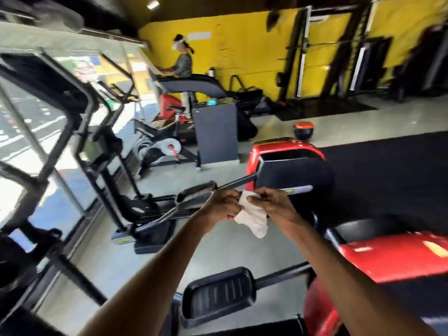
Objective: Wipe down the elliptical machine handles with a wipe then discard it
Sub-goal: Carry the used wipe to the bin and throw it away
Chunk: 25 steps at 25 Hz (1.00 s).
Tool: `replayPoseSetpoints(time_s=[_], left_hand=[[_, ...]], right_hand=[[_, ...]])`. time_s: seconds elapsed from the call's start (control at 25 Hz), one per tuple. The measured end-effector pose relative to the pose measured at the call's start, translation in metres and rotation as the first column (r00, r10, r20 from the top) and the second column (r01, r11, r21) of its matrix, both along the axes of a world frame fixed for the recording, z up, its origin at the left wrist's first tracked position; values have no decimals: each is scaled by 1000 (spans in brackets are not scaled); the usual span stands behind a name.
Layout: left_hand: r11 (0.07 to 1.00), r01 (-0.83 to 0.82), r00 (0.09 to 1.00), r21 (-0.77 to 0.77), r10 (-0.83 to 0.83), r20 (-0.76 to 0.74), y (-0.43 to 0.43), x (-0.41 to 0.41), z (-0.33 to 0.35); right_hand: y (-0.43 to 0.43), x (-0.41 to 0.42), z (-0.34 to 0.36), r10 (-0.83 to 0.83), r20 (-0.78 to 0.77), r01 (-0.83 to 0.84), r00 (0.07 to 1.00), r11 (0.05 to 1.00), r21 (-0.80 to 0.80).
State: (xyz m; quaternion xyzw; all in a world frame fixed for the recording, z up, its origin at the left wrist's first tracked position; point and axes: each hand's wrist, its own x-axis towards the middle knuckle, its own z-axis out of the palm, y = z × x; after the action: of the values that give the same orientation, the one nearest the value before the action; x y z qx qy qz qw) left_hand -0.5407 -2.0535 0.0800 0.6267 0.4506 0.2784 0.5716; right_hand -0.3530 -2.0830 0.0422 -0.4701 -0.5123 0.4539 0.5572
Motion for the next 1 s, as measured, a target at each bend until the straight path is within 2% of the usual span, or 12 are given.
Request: replayPoseSetpoints(time_s=[0.12, 0.28, 0.4, 0.68, 0.8, 1.0], left_hand=[[990, 129, 992, 48, -130, 3, -14, 88, -2], [962, 273, 962, 4, -273, 7, -36, 198, -7], [916, 397, 918, 47, -397, -22, -59, 289, -12], [833, 542, 840, 110, -535, -92, -101, 457, -21], [801, 577, 817, 160, -562, -130, -104, 511, -31], [801, 581, 813, 143, -565, -139, -85, 603, -52]], right_hand=[[-45, 76, 3, -181, -81, 182, 980, 983, -3], [-103, 168, 4, -322, -41, 321, 946, 947, -23], [-149, 246, 4, -399, -56, 397, 915, 917, -46], [-224, 399, -1, -518, -45, 509, 854, 851, -127], [-230, 447, -14, -616, -12, 608, 788, 781, -139], [-215, 534, -39, -700, 35, 694, 713, 698, -174]])
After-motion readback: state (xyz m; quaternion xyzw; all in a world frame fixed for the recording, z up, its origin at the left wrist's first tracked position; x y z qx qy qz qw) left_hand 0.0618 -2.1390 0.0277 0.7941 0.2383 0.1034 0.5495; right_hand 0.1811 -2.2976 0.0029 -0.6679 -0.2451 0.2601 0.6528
